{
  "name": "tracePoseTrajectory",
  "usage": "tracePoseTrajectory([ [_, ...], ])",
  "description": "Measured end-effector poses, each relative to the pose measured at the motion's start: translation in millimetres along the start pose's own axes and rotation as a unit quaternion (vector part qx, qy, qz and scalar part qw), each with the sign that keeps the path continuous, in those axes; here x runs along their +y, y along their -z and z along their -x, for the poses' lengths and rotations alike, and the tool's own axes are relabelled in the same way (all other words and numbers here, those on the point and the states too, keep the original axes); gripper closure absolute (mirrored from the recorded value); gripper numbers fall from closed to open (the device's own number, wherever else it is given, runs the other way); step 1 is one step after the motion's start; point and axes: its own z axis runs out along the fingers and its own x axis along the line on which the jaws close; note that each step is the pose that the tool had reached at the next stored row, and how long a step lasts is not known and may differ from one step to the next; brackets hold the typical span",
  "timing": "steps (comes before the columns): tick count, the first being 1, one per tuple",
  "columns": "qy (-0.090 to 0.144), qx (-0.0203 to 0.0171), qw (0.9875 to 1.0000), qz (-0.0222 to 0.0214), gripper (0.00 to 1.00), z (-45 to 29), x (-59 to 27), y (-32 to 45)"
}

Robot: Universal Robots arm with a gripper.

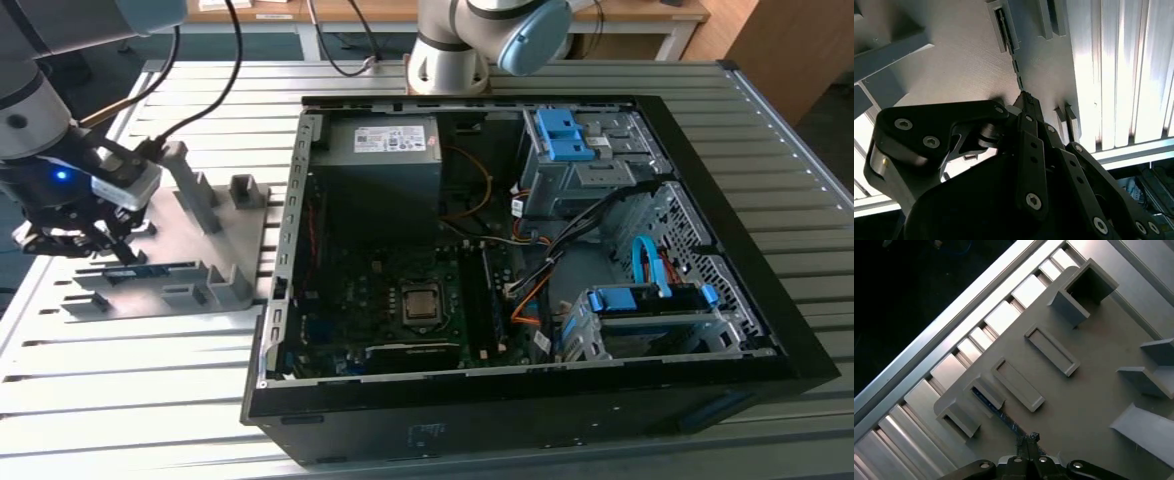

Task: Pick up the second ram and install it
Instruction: 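Pick up the second ram and move it above second insertion slot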

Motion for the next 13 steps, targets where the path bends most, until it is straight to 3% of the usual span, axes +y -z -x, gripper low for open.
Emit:
tracePoseTrajectory([
  [13, 0.042, -0.0001, 0.9991, -0.0012, 0.90, 0.0, 0.0, 0.0],
])
